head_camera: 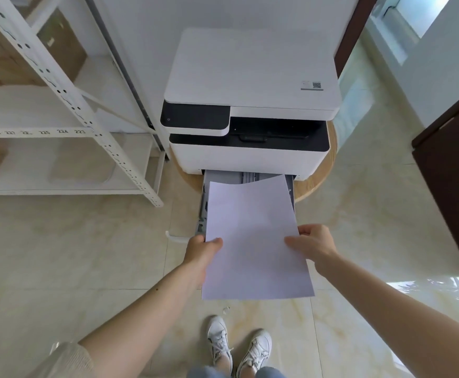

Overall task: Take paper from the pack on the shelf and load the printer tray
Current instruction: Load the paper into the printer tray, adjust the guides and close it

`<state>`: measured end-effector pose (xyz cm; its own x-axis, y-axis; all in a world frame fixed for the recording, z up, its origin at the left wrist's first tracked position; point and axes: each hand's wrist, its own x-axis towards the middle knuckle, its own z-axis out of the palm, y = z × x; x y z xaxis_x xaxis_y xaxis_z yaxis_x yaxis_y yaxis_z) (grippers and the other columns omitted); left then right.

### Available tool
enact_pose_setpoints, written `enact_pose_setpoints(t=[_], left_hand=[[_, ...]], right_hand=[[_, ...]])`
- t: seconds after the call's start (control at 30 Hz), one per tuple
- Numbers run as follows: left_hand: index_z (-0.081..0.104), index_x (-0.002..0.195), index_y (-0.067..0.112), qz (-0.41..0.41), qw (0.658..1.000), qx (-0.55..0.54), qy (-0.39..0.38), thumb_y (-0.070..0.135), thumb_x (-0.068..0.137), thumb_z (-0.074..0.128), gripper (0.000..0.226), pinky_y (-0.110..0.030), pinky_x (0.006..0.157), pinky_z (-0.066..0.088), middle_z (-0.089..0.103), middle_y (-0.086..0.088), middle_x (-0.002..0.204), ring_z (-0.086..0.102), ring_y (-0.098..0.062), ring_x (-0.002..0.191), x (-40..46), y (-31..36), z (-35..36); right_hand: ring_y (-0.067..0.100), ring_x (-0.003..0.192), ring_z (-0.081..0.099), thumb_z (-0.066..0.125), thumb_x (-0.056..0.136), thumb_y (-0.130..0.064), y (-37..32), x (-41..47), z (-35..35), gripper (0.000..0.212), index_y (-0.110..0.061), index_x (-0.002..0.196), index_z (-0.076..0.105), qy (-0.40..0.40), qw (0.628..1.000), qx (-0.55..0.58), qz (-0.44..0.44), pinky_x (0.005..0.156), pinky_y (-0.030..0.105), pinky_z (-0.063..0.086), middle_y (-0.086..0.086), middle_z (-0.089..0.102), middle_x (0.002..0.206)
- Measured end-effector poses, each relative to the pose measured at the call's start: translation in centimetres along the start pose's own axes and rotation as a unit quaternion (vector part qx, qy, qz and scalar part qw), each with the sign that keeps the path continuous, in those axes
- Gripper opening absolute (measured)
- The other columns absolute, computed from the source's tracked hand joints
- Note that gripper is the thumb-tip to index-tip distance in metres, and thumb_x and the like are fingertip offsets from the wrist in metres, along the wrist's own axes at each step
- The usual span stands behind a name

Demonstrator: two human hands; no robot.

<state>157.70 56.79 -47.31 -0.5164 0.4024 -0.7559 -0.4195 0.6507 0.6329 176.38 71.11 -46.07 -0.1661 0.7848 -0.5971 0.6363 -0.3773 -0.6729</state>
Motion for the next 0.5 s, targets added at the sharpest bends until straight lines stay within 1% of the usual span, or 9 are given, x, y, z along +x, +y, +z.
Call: enact_pose_setpoints(t=[0.07,0.1,0.2,0.27,0.33,0.4,0.43,0.47,0.5], left_hand=[[0.064,0.105,0.003,-0.005,1.000,-0.003,0.009,0.013,0.086,0.064,0.022,-0.040,0.079,0.051,0.070,-0.019,0.104,0.064,-0.032,0.086,1.1,0.0,0.1],[0.063,0.107,0.002,-0.006,1.000,-0.001,0.011,0.013,0.087,0.064,0.023,-0.039,0.079,0.050,0.069,-0.019,0.105,0.063,-0.031,0.086,1.5,0.0,0.2],[0.060,0.103,0.002,-0.008,1.000,0.002,0.018,0.013,0.089,0.063,0.019,-0.036,0.078,0.047,0.066,-0.014,0.098,0.060,-0.029,0.087,2.6,0.1,0.5],[0.058,0.100,0.002,-0.013,1.000,0.002,0.023,0.013,0.088,0.065,0.017,-0.037,0.081,0.048,0.065,-0.013,0.095,0.061,-0.030,0.090,3.3,0.2,0.4],[0.060,0.104,-0.003,-0.016,0.999,-0.003,0.027,0.011,0.086,0.068,0.024,-0.044,0.087,0.051,0.068,-0.018,0.103,0.065,-0.035,0.097,4.0,0.3,0.3],[0.062,0.108,-0.002,-0.018,1.000,-0.010,0.022,0.010,0.085,0.069,0.027,-0.050,0.093,0.052,0.068,-0.020,0.108,0.066,-0.037,0.101,4.6,0.5,0.2],[0.063,0.109,-0.002,-0.016,1.000,-0.012,0.020,0.009,0.086,0.069,0.026,-0.050,0.094,0.051,0.069,-0.019,0.109,0.066,-0.036,0.102,4.8,0.6,0.1],[0.064,0.107,-0.001,-0.011,1.000,-0.013,0.017,0.009,0.086,0.068,0.024,-0.049,0.094,0.051,0.069,-0.018,0.109,0.066,-0.035,0.102,5.1,0.6,0.1],[0.065,0.105,0.000,-0.010,1.000,-0.013,0.014,0.008,0.086,0.068,0.021,-0.047,0.093,0.052,0.069,-0.018,0.108,0.066,-0.035,0.101,5.4,0.7,0.0]], right_hand=[[0.021,0.062,0.064,0.066,0.064,-0.002,0.3,1.0,0.4,0.012,-0.009,0.066,0.075,-0.003,1.000,0.002,0.005,0.059,0.029,0.053,0.007,0.071,0.070],[0.021,0.062,0.064,0.066,0.065,-0.001,0.4,1.4,0.6,0.012,-0.010,0.064,0.074,-0.005,1.000,0.005,0.008,0.060,0.031,0.054,0.007,0.070,0.069],[0.024,0.067,0.067,0.069,0.068,0.001,0.8,2.5,1.0,0.017,-0.014,0.063,0.073,-0.018,1.000,0.017,0.019,0.070,0.039,0.060,0.008,0.071,0.073],[0.024,0.067,0.068,0.069,0.070,0.002,0.8,3.2,1.3,0.017,-0.014,0.063,0.073,-0.028,0.999,0.025,0.025,0.069,0.038,0.059,0.010,0.071,0.075],[0.025,0.067,0.068,0.070,0.071,0.002,0.7,3.8,1.5,0.015,-0.011,0.064,0.072,-0.034,0.999,0.027,0.029,0.066,0.036,0.058,0.012,0.071,0.075],[0.030,0.073,0.072,0.071,0.070,0.001,0.7,4.5,1.8,0.008,-0.006,0.069,0.073,-0.032,0.998,0.034,0.032,0.070,0.040,0.060,0.017,0.074,0.081],[0.033,0.079,0.073,0.072,0.070,0.001,0.7,4.8,1.9,0.005,-0.003,0.074,0.074,-0.032,0.998,0.040,0.032,0.073,0.044,0.060,0.020,0.075,0.086],[0.034,0.084,0.073,0.072,0.071,0.001,0.6,5.0,2.1,0.008,0.000,0.078,0.074,-0.035,0.998,0.047,0.034,0.076,0.047,0.060,0.021,0.075,0.090],[0.034,0.085,0.073,0.072,0.071,0.002,0.5,5.2,2.2,0.010,0.002,0.081,0.074,-0.038,0.997,0.053,0.037,0.078,0.047,0.060,0.021,0.075,0.091]])
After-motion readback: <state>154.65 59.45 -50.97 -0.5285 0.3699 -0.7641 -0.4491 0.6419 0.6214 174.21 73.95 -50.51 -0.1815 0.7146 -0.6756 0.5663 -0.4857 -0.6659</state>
